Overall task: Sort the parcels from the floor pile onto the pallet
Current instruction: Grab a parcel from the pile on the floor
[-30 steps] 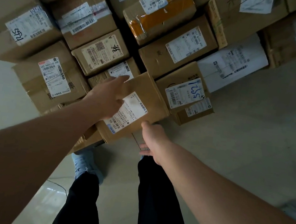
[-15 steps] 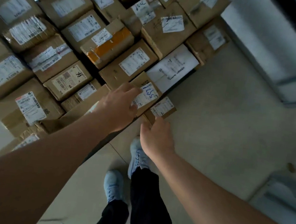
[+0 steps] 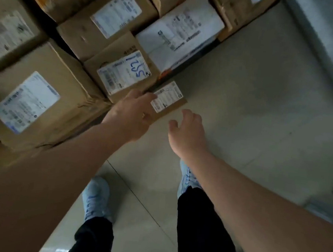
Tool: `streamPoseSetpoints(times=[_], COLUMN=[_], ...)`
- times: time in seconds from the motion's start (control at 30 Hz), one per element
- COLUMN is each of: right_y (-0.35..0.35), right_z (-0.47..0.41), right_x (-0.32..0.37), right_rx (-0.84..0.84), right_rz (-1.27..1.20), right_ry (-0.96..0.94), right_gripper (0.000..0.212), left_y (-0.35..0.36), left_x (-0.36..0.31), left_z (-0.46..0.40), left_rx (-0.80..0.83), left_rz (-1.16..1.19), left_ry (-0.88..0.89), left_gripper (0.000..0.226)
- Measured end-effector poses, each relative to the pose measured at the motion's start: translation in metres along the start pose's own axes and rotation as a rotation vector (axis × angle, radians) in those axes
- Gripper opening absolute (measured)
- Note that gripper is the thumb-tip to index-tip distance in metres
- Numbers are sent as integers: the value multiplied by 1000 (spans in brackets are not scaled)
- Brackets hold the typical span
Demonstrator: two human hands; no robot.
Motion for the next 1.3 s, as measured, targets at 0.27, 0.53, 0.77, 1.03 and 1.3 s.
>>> streamPoseSetpoints(times=[0.27, 0.53, 0.77, 1.03, 1.3], right_y=[39, 77, 80, 34, -53], right_z=[-113, -188, -184, -105, -22], right_x=[-47, -48, -68, -73, -39], right_rx=[65, 74, 27, 1, -77], right_rz=[66, 60, -32, 31, 75], right_ry=[-62, -140, -40, 192, 180], right_gripper=[48, 80, 89, 78, 82], left_y=[113, 171, 180, 131, 49], left_x=[43, 87, 82, 26, -38], left_z=[-63, -102, -92, -37, 17], left_rx=[22, 64, 10, 130, 82], left_rz=[118, 259, 436, 333, 348], left_ry=[-190, -337, -287, -250, -273], left_gripper=[61, 63, 63, 66, 76])
Point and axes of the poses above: each hand's wrist, its own z-axis away from the middle knuckle, its own y-axis out of the palm, x = y × z, the point moved 3 cm from there along -z, towards the middle knuckle, and after that the axes turned 3 degrees about z, right-handed, at the moved point
